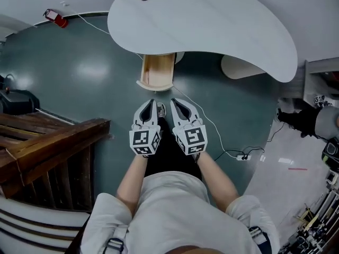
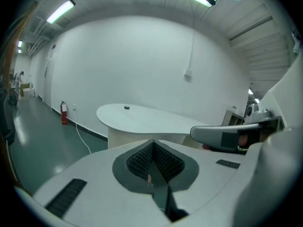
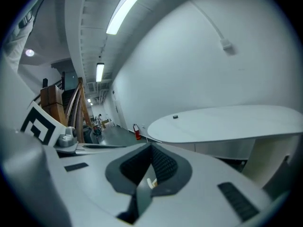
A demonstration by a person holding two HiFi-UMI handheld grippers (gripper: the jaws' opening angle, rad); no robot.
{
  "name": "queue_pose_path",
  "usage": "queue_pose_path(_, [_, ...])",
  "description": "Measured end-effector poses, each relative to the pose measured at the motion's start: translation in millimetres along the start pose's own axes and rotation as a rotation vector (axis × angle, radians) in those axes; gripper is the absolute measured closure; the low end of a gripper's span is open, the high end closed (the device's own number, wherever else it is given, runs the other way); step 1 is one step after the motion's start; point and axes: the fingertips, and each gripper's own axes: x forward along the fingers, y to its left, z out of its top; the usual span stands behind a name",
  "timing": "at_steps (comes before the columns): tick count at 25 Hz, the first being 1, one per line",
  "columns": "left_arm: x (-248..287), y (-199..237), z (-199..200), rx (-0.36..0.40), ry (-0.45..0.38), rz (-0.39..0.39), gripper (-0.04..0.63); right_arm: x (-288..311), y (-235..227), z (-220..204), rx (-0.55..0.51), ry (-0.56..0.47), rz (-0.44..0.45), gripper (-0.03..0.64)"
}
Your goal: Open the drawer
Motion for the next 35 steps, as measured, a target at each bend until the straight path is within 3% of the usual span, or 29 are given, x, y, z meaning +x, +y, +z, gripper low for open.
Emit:
queue_pose_path(3, [-17,-13,24,0.008,-0.029,-0.031,0.589,-11,8,27,-0.018,-0.04,-0.011,0.604])
queue_pose_path(8, [-35,-22,45,0.048,-0.032,-0.022,0.589,-31,19,64,-0.077,-0.101,-0.015,0.604])
queue_pose_path(14, [-50,-38,77,0.074,-0.096,-0.033,0.59,-56,23,90,-0.162,-0.169,-0.063,0.604])
queue_pose_path(20, [-60,-50,103,0.114,-0.166,-0.04,0.589,-69,20,96,-0.182,-0.195,-0.073,0.604])
queue_pose_path(35, [-65,-59,104,0.137,-0.161,-0.067,0.589,-82,21,100,-0.189,-0.209,-0.081,0.604])
